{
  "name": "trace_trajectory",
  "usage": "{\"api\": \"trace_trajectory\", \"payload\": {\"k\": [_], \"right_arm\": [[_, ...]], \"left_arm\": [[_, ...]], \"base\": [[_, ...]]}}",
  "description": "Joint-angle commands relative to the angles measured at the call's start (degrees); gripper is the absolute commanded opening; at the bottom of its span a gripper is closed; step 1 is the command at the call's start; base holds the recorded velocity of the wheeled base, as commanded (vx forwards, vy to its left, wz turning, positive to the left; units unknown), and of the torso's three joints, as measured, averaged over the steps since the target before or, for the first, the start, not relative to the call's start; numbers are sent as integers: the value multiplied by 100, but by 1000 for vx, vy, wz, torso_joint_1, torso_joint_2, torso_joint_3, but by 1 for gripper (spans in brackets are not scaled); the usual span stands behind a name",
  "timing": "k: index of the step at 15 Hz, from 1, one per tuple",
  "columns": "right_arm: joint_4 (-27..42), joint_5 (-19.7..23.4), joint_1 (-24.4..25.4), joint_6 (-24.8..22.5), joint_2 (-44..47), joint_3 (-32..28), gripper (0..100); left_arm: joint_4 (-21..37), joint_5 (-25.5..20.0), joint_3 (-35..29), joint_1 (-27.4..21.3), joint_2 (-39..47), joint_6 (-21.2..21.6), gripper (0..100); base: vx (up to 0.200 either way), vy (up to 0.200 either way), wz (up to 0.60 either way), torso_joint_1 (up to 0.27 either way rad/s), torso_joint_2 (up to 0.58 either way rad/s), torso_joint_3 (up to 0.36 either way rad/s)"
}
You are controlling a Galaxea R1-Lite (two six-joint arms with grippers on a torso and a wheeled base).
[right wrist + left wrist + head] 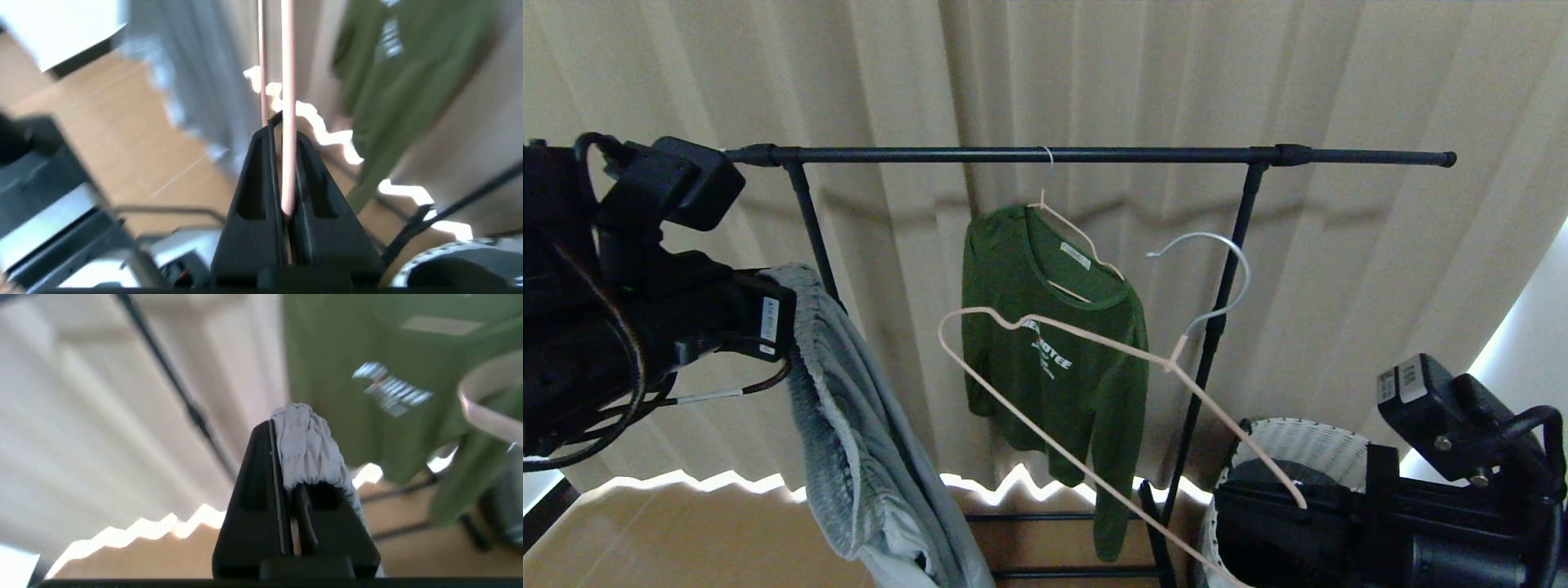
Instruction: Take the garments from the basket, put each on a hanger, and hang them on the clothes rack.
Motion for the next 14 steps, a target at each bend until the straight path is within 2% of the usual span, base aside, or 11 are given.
{"api": "trace_trajectory", "payload": {"k": [1,2,3,6,8,10,14], "right_arm": [[-5,168,30,1,350,-80,0],[-5,247,30,1,394,-132,0],[-5,274,39,-8,421,-176,0],[4,282,223,1,412,-247,0],[4,282,346,-8,421,-308,0],[-5,282,443,10,535,-405,0],[-14,256,434,36,948,-712,0]], "left_arm": [[208,42,-439,-25,454,-34,0],[252,42,-658,-87,604,-201,0],[313,60,-966,-166,815,-597,0],[577,113,-1291,-166,1184,-1098,0],[516,482,-1309,-192,1404,-1142,0],[340,570,-1291,-263,1483,-1150,0],[357,649,-1282,-254,1448,-1150,0]], "base": [[0,0,0,0,0,0],[0,0,0,0,0,0],[0,0,0,0,0,0],[0,0,0,0,0,0],[0,0,0,0,0,0],[0,0,0,0,0,0],[0,0,0,0,0,0]]}}
